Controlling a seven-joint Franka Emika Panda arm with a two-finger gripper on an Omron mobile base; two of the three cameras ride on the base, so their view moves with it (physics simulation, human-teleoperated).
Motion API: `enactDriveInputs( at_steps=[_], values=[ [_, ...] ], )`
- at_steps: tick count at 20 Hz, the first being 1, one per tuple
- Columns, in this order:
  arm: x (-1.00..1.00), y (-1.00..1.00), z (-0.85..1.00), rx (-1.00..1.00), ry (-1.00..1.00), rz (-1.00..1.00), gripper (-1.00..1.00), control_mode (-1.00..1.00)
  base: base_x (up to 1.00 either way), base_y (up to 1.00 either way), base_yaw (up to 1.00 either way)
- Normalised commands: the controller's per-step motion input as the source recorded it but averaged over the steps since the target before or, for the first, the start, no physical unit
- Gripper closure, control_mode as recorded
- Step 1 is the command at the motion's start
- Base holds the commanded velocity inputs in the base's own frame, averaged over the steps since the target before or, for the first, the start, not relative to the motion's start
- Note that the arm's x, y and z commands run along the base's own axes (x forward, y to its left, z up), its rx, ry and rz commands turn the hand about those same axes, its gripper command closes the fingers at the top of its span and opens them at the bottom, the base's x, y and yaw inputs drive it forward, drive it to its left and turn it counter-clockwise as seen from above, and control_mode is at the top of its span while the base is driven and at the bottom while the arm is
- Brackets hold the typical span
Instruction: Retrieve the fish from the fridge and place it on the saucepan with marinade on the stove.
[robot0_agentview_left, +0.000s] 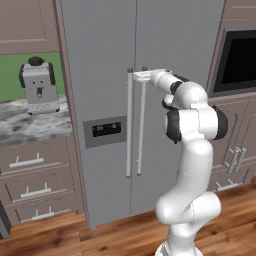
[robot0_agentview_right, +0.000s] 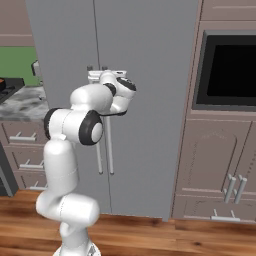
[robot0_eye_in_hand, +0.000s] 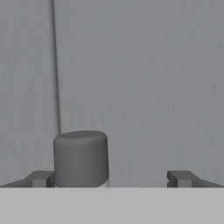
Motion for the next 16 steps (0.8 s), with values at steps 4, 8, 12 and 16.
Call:
enactDriveInputs(
  at_steps=[4,8,12,16],
  values=[
    [0.21,0.19,-0.27,0.00,-0.01,0.00,1.00,-1.00,0.00,0.00,0.00],
    [0.00,0.00,0.00,0.00,0.00,0.00,1.00,-1.00,0.00,0.00,0.00],
    [-0.01,0.00,0.00,0.00,0.00,0.00,1.00,-1.00,0.00,0.00,0.00],
    [-0.28,-0.11,0.00,0.00,0.00,0.00,1.00,-1.00,0.00,0.00,0.00]
  ],
)
